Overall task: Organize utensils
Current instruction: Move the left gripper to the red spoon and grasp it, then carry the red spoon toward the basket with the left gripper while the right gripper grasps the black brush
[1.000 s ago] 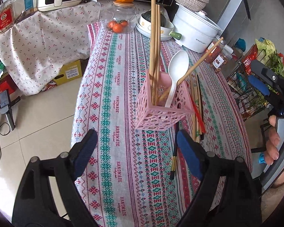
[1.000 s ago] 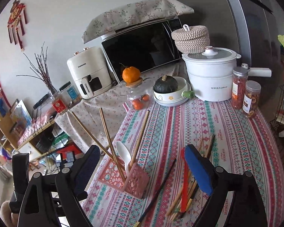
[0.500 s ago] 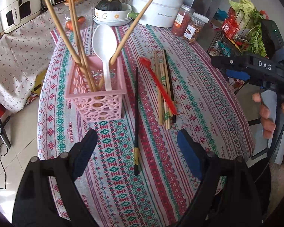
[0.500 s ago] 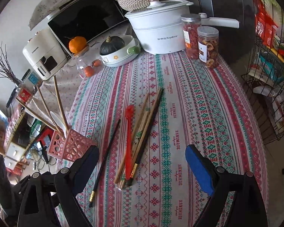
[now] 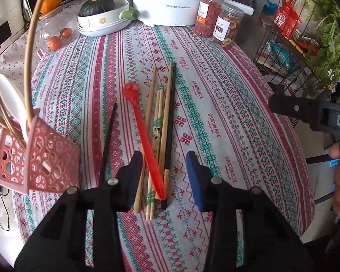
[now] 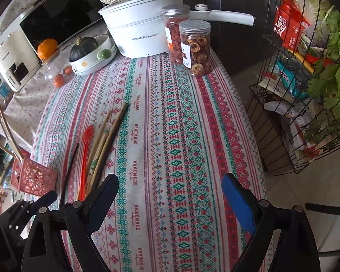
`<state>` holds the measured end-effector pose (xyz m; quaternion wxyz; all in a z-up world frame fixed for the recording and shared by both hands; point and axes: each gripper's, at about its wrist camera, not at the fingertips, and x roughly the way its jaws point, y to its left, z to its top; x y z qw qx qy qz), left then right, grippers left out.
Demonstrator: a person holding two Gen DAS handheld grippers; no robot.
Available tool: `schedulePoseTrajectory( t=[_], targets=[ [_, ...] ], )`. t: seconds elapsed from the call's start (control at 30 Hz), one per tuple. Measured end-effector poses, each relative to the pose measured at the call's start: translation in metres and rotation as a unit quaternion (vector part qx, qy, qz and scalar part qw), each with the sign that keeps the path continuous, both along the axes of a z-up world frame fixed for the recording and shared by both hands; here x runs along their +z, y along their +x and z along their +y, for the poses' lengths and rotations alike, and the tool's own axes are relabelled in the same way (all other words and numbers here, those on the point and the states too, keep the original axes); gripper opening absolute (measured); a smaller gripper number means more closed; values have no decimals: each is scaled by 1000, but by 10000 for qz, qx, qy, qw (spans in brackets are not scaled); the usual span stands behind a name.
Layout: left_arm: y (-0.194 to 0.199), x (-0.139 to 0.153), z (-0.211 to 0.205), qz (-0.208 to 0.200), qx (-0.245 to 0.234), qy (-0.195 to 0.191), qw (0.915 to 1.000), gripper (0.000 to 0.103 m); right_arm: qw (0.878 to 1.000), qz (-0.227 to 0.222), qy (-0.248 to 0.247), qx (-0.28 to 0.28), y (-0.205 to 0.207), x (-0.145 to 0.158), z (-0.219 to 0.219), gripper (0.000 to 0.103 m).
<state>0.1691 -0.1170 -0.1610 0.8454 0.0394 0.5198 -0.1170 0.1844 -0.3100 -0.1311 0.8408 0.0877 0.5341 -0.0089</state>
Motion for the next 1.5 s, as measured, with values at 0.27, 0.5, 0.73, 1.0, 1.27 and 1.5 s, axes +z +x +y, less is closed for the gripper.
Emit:
schedulePoseTrajectory(
  t=[0.27, 0.5, 0.73, 1.0, 1.27, 1.5],
  targets=[
    [77, -21, -8, 56, 836, 365, 9958, 39, 9992, 274, 272, -77, 13, -17, -13, 93],
    [110, -36, -2, 332, 1173, 531, 9911, 32, 9987, 262, 434, -34, 18, -17, -14, 93],
    [122, -46, 4, 588, 1212, 304, 9904, 29, 9986, 293, 450, -26, 16, -18, -14, 93],
    [92, -32, -4, 347, 734, 206, 9965, 28, 9990, 277, 347, -77, 13, -17, -16, 93],
    [25, 20, 0, -143, -63, -215, 9996, 28, 9991, 281, 307, -89, 14, -17, -11, 93],
    [-25, 72, 43, -779, -456, -570, 9943, 28, 9979, 323, 560, -45, 21, -22, 3, 93]
  ],
)
